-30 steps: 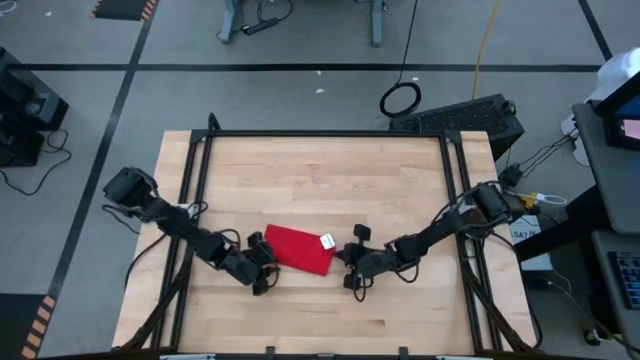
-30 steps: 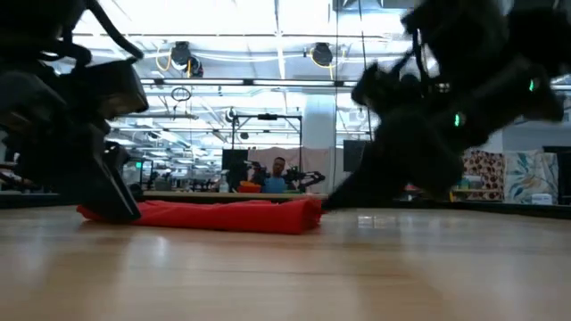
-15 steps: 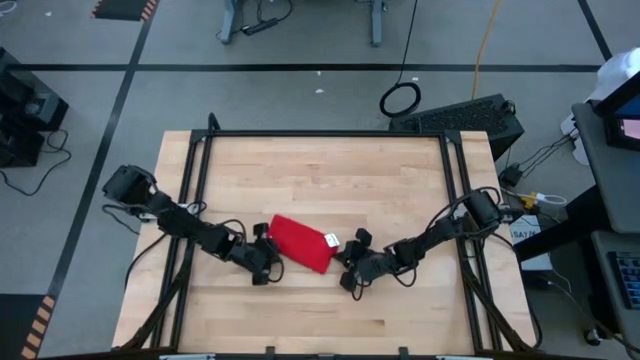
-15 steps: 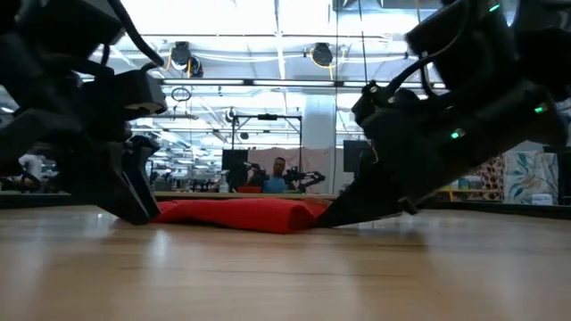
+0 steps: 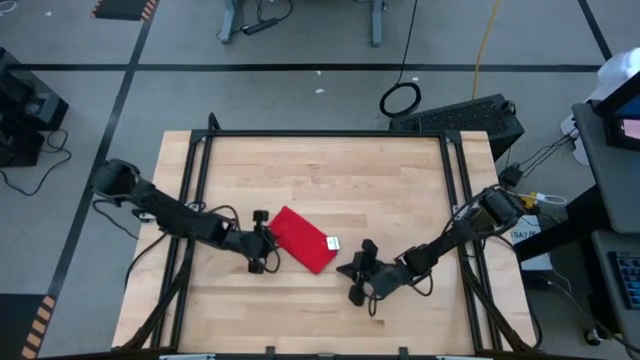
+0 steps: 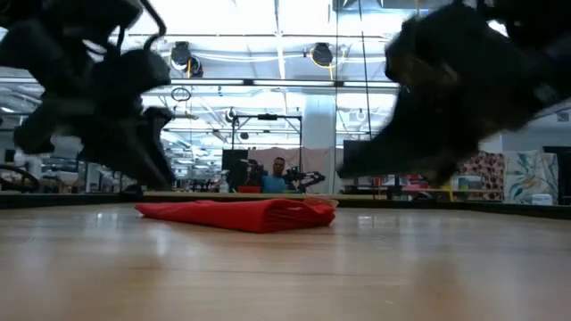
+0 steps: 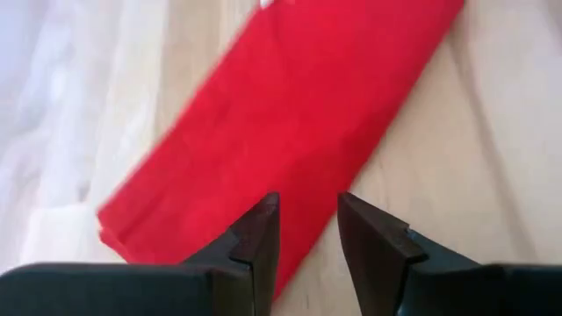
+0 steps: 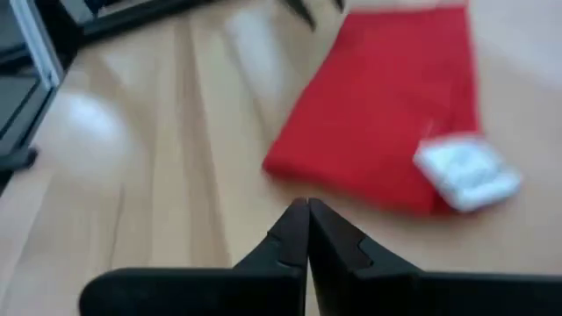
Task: Roll napkin
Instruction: Fold the red napkin
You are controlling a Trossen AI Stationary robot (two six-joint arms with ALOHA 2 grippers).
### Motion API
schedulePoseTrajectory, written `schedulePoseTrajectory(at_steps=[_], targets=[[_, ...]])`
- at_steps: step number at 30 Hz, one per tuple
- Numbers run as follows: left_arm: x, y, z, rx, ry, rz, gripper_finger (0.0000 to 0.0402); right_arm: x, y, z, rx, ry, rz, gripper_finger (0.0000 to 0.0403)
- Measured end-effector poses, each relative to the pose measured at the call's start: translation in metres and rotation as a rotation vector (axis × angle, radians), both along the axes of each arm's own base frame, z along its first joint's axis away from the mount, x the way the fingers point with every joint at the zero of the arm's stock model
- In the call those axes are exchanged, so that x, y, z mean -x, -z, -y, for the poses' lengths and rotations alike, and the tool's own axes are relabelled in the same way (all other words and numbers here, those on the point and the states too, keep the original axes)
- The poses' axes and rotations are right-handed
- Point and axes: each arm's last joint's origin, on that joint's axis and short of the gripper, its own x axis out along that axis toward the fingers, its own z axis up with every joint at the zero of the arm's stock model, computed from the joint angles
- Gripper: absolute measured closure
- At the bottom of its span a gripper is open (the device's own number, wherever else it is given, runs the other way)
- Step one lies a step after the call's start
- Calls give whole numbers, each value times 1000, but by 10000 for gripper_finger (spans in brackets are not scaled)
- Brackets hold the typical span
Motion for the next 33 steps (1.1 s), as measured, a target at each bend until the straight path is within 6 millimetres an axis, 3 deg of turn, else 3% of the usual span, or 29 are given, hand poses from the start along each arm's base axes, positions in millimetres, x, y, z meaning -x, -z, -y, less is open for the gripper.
schedulePoseTrajectory(at_steps=[8, 12, 16, 21, 33], targets=[[2, -18, 19, 267, -8, 116, 279, -14, -3, 39, 173, 47, -60, 403], [4, -5, 26, 325, -63, 39, 279, -21, 0, 57, 188, 15, -101, 403], [3, 14, 25, 266, -107, -41, 279, -23, 11, 66, 174, 0, -151, 403], [-3, 29, 14, 195, -184, -71, 279, -22, 21, 61, 107, 14, -168, 403], [-26, 23, -28, 59, -114, 21, 279, -12, 21, 28, -94, 54, -113, 403]])
